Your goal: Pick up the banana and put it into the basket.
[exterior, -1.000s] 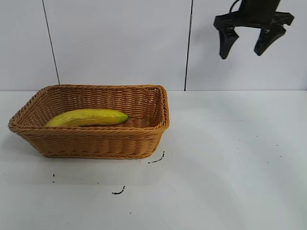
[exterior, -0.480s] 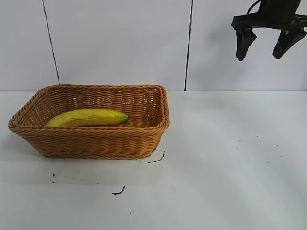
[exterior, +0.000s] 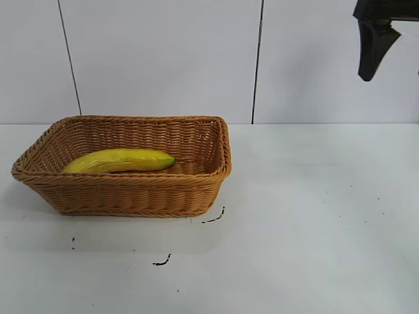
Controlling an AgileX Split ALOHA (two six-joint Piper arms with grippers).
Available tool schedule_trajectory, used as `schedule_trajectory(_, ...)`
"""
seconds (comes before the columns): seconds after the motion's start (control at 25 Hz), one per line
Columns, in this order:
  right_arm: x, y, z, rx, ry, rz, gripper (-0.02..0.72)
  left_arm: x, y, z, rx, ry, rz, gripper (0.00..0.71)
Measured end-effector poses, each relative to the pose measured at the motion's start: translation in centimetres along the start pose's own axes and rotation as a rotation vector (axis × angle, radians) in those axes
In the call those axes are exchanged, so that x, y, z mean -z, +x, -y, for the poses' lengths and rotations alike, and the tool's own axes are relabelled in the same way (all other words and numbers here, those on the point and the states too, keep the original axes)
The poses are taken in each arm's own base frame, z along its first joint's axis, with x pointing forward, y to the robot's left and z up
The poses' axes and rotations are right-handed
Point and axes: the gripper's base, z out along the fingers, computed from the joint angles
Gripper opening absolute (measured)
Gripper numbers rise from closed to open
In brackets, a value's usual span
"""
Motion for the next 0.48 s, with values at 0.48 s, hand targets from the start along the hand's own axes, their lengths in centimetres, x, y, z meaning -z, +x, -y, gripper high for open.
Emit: schedule_trajectory(0.48, -0.8, 15.2, -0.2, 0.005, 0.009, 0.272, 0.626, 0.0, 0.0, 0.0, 0.000, 0.000, 0.000, 0.695)
